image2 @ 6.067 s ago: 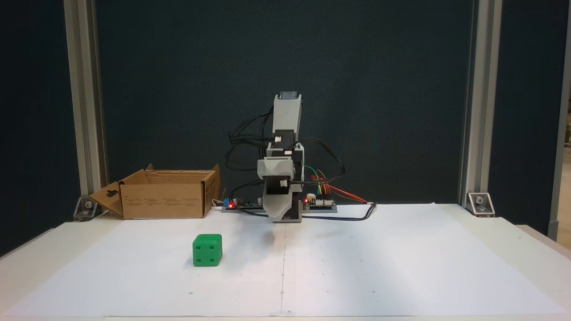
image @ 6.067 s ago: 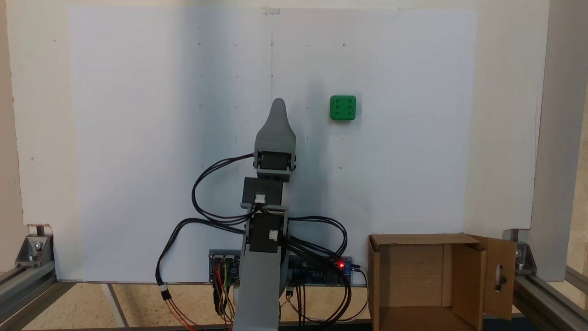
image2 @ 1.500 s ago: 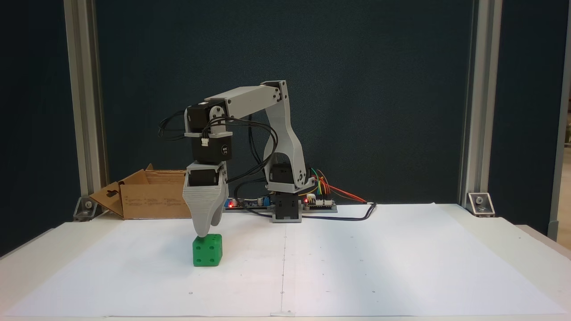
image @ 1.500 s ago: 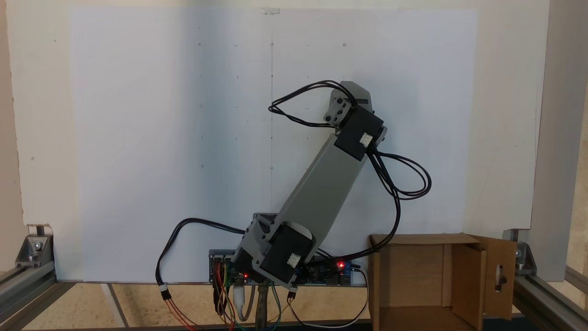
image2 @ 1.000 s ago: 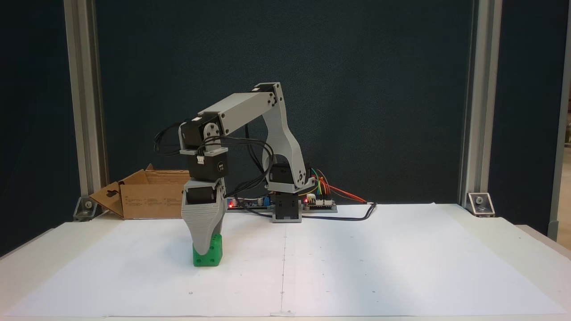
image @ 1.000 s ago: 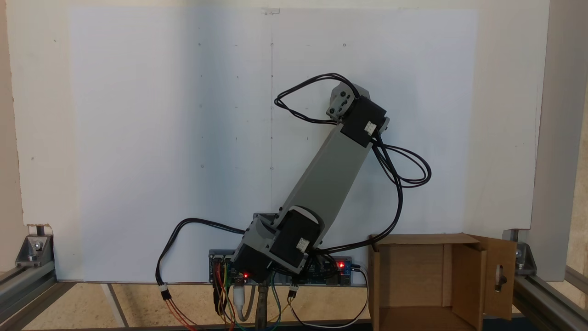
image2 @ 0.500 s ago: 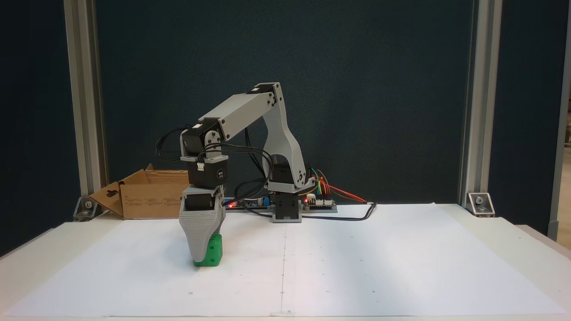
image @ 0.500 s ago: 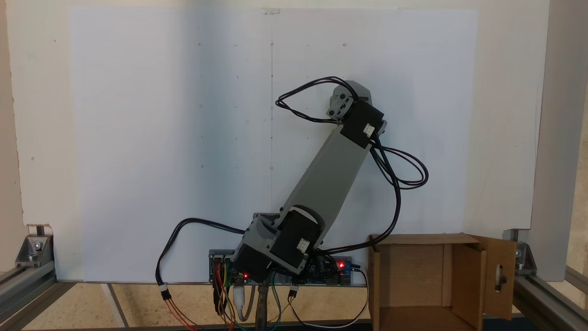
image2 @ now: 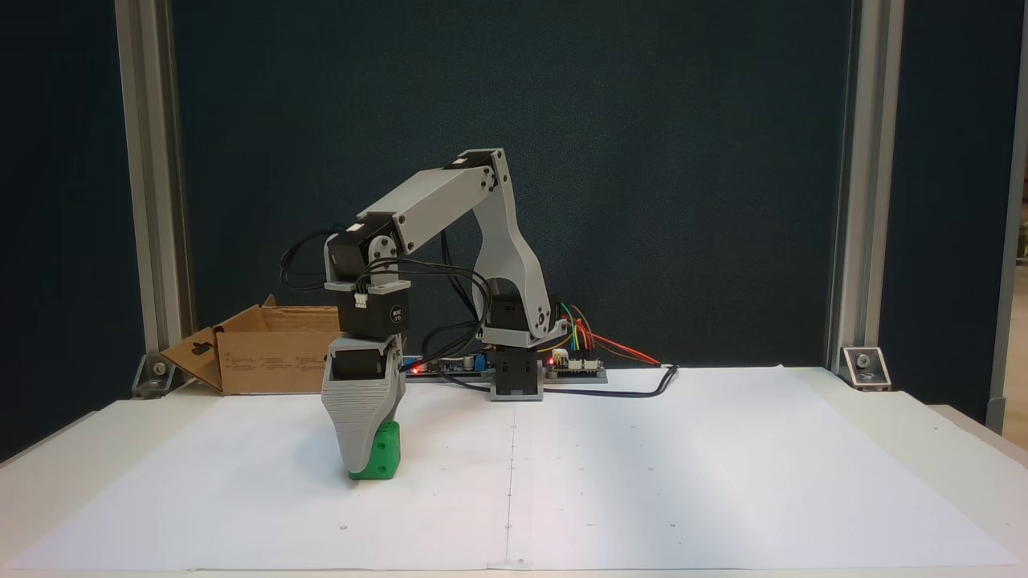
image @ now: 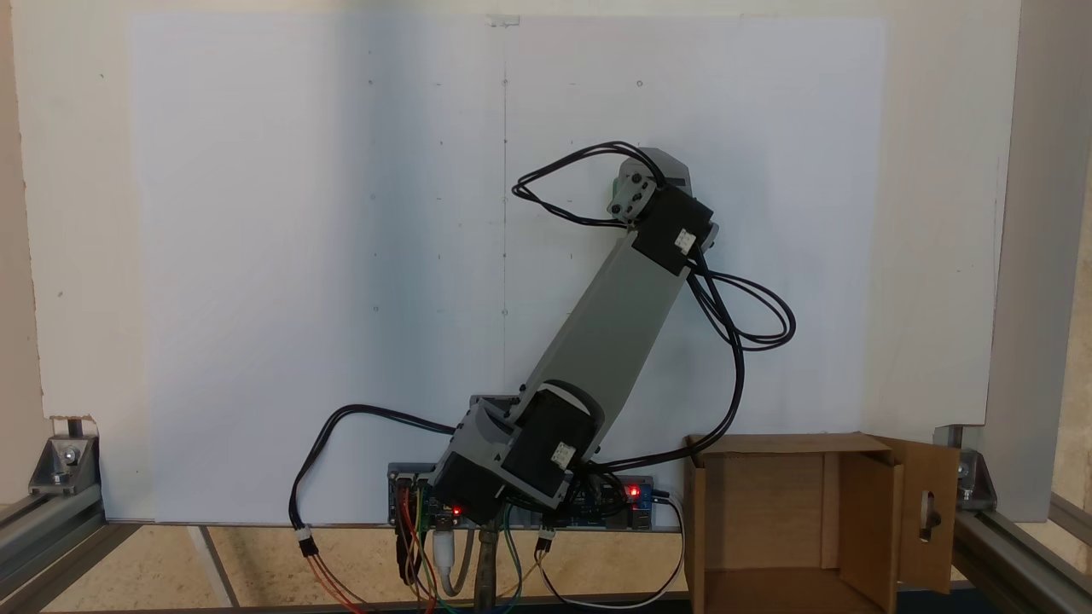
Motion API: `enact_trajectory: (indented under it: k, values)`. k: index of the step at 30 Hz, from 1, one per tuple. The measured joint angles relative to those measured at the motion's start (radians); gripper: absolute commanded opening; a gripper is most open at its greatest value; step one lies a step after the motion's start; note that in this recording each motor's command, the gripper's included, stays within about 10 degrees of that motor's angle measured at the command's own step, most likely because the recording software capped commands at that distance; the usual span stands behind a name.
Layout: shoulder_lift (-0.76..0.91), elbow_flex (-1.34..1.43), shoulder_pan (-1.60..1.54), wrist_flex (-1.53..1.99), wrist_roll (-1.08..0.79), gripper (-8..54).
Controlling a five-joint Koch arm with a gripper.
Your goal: Grasp a green dice and put it in the bin.
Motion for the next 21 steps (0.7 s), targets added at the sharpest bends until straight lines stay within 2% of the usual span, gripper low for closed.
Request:
enact_trajectory:
  k: [21]
  values:
    - [0.0, 0.002, -0.02, 0.0, 0.0, 39.7]
